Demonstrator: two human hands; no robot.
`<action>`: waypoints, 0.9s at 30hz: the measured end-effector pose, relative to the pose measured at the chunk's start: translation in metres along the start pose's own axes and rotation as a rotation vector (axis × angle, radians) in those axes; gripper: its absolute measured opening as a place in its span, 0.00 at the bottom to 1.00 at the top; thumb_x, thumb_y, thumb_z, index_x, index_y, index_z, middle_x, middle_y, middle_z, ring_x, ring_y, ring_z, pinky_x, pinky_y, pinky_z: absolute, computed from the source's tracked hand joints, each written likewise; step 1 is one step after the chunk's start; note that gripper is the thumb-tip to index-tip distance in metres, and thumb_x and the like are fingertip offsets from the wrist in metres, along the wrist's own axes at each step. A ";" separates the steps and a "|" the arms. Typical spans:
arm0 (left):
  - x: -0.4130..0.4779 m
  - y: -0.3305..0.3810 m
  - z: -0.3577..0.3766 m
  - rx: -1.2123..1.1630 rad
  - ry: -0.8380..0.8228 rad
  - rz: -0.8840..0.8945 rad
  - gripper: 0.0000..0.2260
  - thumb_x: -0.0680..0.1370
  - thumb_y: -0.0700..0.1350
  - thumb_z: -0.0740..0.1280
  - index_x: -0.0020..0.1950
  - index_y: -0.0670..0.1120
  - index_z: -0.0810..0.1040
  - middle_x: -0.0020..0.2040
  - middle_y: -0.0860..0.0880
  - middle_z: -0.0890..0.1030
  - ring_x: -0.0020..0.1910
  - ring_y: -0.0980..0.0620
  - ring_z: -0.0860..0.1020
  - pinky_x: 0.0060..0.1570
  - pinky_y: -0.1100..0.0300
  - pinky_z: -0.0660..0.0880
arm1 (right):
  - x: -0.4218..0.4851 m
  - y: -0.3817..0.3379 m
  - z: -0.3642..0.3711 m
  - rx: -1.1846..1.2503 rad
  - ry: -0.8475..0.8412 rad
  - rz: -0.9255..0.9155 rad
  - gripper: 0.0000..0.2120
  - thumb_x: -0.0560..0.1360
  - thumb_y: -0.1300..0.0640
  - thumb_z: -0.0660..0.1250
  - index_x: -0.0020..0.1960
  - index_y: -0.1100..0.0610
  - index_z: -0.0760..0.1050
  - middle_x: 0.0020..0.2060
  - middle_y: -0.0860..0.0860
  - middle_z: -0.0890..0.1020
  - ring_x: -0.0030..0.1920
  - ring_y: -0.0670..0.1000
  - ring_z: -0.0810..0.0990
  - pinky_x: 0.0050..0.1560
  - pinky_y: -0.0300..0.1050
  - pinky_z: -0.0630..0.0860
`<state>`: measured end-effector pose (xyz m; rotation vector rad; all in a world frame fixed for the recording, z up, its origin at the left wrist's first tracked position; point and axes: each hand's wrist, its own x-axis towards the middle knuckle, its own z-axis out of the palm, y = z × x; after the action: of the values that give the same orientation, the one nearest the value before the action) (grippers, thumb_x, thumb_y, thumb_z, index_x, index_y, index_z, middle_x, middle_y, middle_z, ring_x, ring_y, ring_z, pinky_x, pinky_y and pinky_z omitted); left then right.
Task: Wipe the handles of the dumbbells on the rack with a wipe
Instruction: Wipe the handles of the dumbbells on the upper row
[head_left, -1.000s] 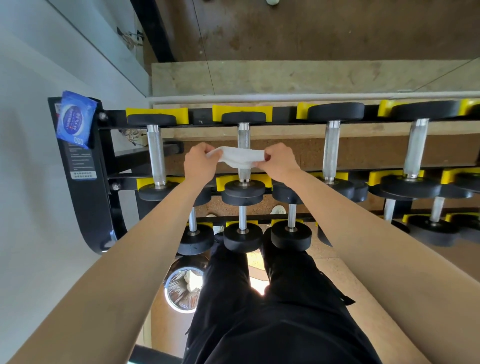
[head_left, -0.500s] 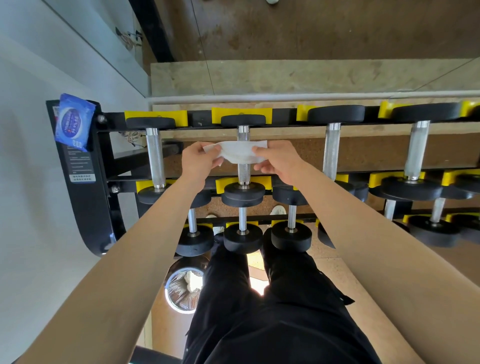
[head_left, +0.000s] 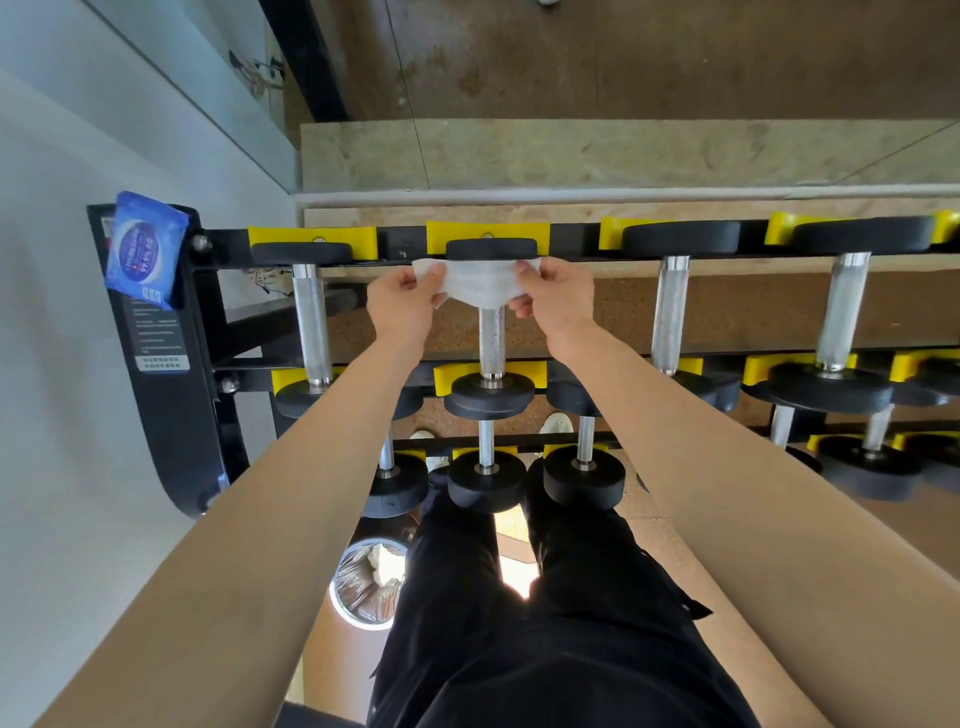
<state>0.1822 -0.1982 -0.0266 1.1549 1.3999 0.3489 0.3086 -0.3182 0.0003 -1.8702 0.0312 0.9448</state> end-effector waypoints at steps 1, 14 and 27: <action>-0.002 0.001 0.005 0.028 -0.043 0.028 0.02 0.77 0.44 0.74 0.46 0.47 0.82 0.45 0.49 0.85 0.48 0.50 0.85 0.50 0.55 0.83 | 0.002 0.002 -0.002 0.021 0.066 0.038 0.06 0.80 0.57 0.68 0.45 0.55 0.80 0.38 0.59 0.84 0.32 0.49 0.81 0.34 0.39 0.79; -0.009 0.001 0.014 0.095 -0.181 0.061 0.04 0.78 0.43 0.73 0.43 0.48 0.83 0.45 0.45 0.86 0.46 0.49 0.85 0.49 0.56 0.83 | 0.006 0.012 -0.015 0.089 0.087 0.128 0.06 0.80 0.57 0.67 0.55 0.58 0.78 0.46 0.57 0.83 0.32 0.45 0.78 0.30 0.33 0.74; -0.029 -0.023 -0.005 0.295 -0.193 0.045 0.09 0.78 0.44 0.73 0.47 0.39 0.80 0.46 0.43 0.84 0.45 0.50 0.84 0.48 0.53 0.84 | -0.006 0.036 -0.030 -0.134 -0.025 0.089 0.10 0.81 0.55 0.65 0.61 0.57 0.77 0.49 0.56 0.83 0.36 0.47 0.82 0.33 0.34 0.77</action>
<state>0.1613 -0.2297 -0.0265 1.4225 1.2842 0.0596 0.3077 -0.3615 -0.0176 -1.9940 0.0374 1.0537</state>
